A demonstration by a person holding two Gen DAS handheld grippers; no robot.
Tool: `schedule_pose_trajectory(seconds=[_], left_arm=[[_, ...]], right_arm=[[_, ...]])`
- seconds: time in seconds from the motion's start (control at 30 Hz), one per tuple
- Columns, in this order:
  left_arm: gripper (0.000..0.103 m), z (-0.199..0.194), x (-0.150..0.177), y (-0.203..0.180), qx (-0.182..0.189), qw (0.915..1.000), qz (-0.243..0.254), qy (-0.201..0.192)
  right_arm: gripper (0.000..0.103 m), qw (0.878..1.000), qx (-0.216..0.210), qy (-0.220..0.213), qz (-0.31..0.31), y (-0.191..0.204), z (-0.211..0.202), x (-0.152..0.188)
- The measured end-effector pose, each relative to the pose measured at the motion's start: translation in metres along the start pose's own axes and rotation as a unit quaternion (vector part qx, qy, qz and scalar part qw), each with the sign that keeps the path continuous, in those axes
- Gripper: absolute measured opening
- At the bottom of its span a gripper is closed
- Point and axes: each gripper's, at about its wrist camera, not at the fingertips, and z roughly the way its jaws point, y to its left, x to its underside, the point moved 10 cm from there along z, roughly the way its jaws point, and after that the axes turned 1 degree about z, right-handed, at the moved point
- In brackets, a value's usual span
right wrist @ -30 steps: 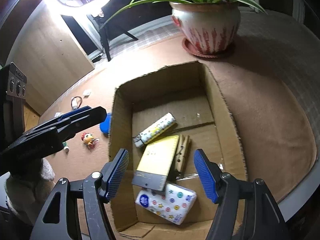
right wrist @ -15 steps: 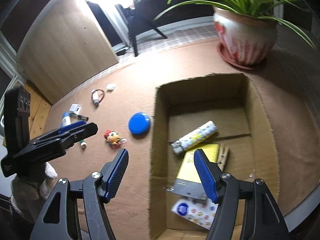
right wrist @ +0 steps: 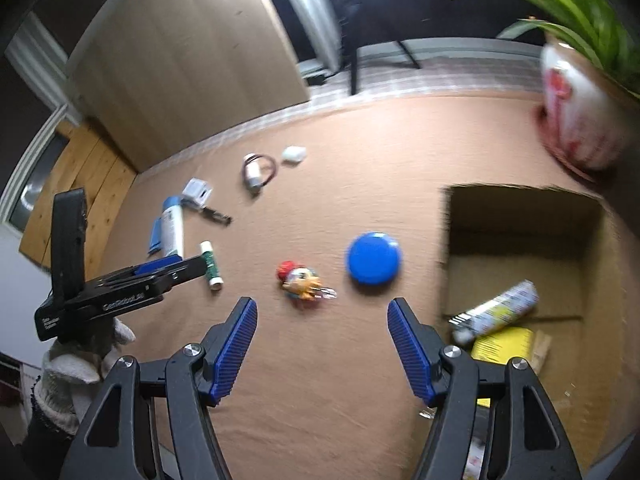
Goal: Organize objects
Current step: 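Move both tools back over the lip balm and toy figure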
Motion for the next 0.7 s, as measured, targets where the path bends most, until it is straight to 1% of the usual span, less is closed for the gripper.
schedule_pose_trajectory(seconds=[0.07, 0.17, 0.3, 0.37, 0.47, 0.53, 0.6, 0.7], left_arm=[[0.066, 0.003, 0.000, 0.013, -0.005, 0.9999, -0.014, 0.003], [0.066, 0.009, 0.000, 0.023, -0.009, 0.9997, -0.023, 0.008], [0.065, 0.015, -0.001, 0.025, -0.015, 0.9995, -0.025, 0.012], [0.065, 0.019, -0.001, 0.024, -0.011, 0.9995, -0.024, 0.015], [0.064, 0.023, -0.001, 0.022, -0.013, 0.9996, -0.018, 0.018], [0.061, 0.027, 0.000, 0.021, -0.014, 0.9996, -0.016, 0.021], [0.055, 0.030, -0.001, 0.021, -0.018, 0.9995, -0.014, 0.023], [0.053, 0.036, -0.001, 0.021, -0.023, 0.9993, -0.014, 0.027]], right_arm=[[0.064, 1.000, 0.000, 0.009, -0.013, 0.011, 0.012, -0.004], [0.064, 0.999, -0.001, 0.027, -0.024, 0.023, 0.032, -0.009], [0.064, 0.998, 0.002, 0.053, -0.030, 0.028, 0.055, -0.012], [0.064, 0.997, 0.009, 0.063, -0.032, 0.028, 0.066, -0.013], [0.061, 0.996, 0.019, 0.073, -0.039, 0.028, 0.078, -0.013], [0.060, 0.995, 0.027, 0.080, -0.046, 0.028, 0.085, -0.012], [0.057, 0.994, 0.036, 0.085, -0.049, 0.026, 0.091, -0.012], [0.054, 0.993, 0.051, 0.095, -0.052, 0.022, 0.099, -0.010]])
